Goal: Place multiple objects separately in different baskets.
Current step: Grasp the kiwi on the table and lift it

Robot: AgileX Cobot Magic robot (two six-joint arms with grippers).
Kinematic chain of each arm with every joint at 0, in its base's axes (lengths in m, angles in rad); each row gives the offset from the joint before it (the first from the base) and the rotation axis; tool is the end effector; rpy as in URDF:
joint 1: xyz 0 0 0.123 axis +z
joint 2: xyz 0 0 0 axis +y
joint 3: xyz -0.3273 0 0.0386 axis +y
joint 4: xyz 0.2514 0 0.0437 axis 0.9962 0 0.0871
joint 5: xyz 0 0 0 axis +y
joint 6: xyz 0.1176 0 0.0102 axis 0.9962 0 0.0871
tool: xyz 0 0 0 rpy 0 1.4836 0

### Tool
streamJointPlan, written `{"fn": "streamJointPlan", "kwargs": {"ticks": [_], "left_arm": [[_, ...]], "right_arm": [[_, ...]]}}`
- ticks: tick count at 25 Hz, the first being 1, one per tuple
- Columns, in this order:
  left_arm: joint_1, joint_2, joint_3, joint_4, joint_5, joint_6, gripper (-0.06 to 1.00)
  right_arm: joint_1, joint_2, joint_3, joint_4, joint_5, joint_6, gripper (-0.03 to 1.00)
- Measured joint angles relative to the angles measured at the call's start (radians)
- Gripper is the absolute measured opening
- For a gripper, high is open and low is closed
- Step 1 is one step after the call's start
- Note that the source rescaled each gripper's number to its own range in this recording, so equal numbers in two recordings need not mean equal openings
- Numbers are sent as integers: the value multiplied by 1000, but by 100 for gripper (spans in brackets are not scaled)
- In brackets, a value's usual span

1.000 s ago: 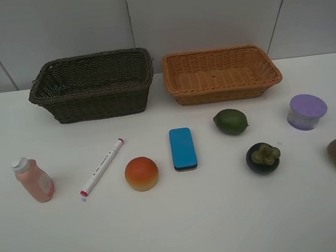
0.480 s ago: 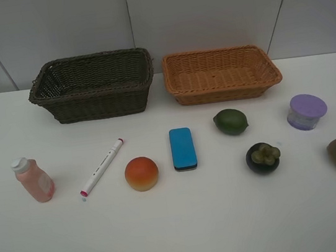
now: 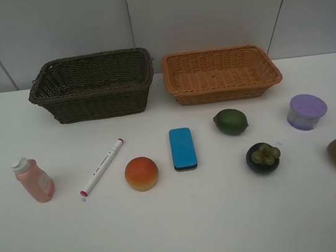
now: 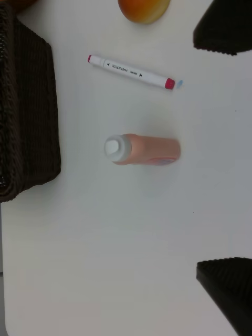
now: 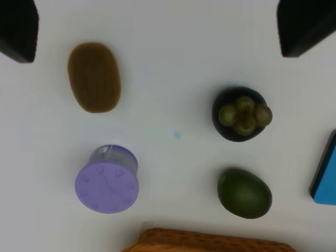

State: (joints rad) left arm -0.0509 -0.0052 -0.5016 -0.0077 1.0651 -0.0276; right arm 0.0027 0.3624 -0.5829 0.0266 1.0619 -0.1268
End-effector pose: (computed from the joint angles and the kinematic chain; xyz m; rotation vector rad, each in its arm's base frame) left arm -0.0238 0.0004 0.2665 0.0242 2.0422 -0.0583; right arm 0.0294 0.0028 0.2919 -0.1470 2.3201 -0.0289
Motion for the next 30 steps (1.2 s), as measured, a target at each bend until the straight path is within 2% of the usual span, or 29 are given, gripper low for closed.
{"fn": "streamJointPlan", "kwargs": {"ticks": [5, 12, 23, 30], "left_arm": [[0, 0, 0, 0, 0, 0, 100], [0, 0, 0, 0, 0, 0, 100], [0, 0, 0, 0, 0, 0, 100], [0, 0, 0, 0, 0, 0, 100]], "right_arm": [[0, 136, -64, -27, 52, -44, 99], [0, 308, -99, -127, 55, -112, 99], [0, 537, -104, -176, -9, -216, 99], [0, 662, -105, -230, -55, -231, 99]]}}
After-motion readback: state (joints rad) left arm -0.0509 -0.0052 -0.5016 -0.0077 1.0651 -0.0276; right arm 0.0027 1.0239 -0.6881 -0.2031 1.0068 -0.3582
